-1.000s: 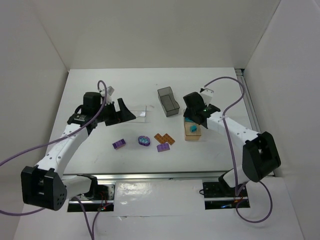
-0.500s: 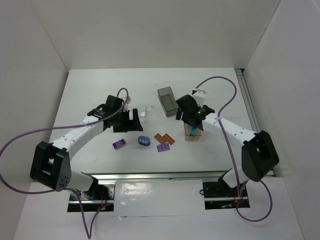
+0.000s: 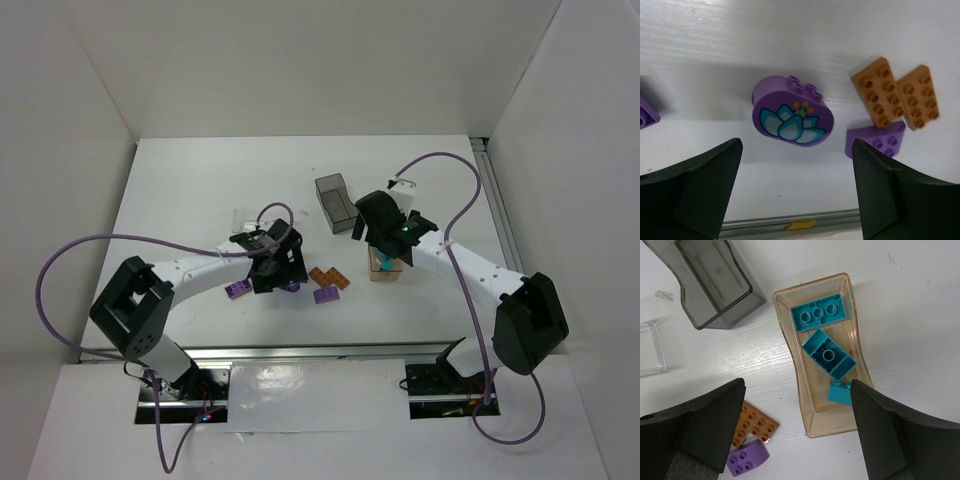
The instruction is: Sort the legos into containers by color
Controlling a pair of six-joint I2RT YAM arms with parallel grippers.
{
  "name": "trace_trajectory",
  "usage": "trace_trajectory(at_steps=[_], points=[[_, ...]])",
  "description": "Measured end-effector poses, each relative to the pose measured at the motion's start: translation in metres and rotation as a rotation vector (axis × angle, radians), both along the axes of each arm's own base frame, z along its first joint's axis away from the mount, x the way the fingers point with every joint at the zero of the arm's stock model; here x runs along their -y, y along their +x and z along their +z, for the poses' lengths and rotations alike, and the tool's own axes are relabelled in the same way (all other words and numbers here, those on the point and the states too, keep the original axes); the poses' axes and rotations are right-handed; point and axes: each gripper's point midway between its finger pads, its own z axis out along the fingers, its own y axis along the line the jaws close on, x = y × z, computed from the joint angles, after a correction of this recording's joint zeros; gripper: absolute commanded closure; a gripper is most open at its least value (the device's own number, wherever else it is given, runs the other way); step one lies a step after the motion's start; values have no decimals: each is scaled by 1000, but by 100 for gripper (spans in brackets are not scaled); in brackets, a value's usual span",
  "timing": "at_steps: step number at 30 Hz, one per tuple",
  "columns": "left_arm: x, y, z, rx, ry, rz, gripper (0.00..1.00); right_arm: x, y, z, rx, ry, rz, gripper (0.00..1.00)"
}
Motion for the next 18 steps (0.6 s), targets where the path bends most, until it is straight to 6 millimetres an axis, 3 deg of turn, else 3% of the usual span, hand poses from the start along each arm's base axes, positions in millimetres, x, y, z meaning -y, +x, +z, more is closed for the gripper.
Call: trace_trajectory(at_steps=[1,7,18], points=[[0,0,-5,-9,8,37,10,0,0,0,1,1,1,6],[-8,-1,-34,-78,79,232,18,1,-3,-1,-3,-1,3,5],[5,20,-33,-55,81,344,21,0,-4,-2,-8,1,11,2]])
